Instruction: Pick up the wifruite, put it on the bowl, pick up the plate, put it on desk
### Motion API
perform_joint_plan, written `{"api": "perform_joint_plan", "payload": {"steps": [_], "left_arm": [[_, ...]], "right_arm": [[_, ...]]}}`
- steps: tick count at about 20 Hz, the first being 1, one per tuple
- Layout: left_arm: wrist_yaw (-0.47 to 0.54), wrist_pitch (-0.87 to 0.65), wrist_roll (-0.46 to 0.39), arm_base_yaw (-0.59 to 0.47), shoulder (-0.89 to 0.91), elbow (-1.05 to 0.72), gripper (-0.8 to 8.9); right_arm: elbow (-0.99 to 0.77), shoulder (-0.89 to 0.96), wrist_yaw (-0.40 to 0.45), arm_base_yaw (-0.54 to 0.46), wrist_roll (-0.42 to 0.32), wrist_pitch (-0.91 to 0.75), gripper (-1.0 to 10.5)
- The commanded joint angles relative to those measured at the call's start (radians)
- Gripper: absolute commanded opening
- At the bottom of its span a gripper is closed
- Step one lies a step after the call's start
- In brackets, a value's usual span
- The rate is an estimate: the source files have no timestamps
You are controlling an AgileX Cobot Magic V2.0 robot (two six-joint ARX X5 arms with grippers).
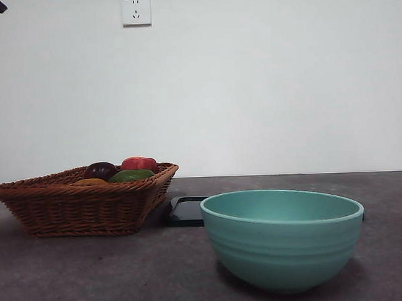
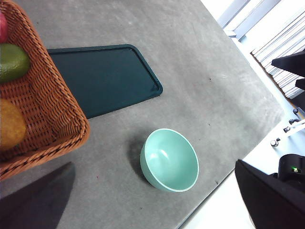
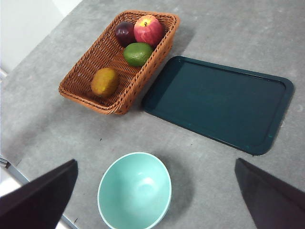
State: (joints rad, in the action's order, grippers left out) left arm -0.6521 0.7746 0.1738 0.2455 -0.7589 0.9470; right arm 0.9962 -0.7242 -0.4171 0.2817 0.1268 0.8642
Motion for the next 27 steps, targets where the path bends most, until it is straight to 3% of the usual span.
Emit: {"api": "perform_joint_plan", "payload": {"steps": [1,6,9,12,18,27], "left_arm": [[-0.002,-0.01,-0.008,0.004,-0.005,0.024,6.14],[-0.001,-0.01,0.003,0.004,-0.006,0.024,6.18],[0.002,-0.01,0.004,0.004,-0.013,0.024,6.17],[0.026,-0.002,0.029,0.004,-0.055,0.029,6.15],[0.225,0.108,-0.021,0.016,-0.259,0.133,6.11],[0.508,0.196,-0.034,0.133,-0.652,0.391,5.85]], "right_arm": [[0.019,-0.006,-0.001,0.005,-0.011,-0.004,5.4],[0.019,-0.006,0.0,0.005,-0.011,-0.002,5.6],[0.019,-0.006,0.001,0.005,-0.011,-0.003,6.6],[0.019,-0.006,-0.001,0.005,-0.011,-0.002,6.7],[0.019,0.053,0.01,0.004,-0.016,0.028,6.7],[0.019,0.138,0.041,0.004,-0.015,0.114,6.7]]}}
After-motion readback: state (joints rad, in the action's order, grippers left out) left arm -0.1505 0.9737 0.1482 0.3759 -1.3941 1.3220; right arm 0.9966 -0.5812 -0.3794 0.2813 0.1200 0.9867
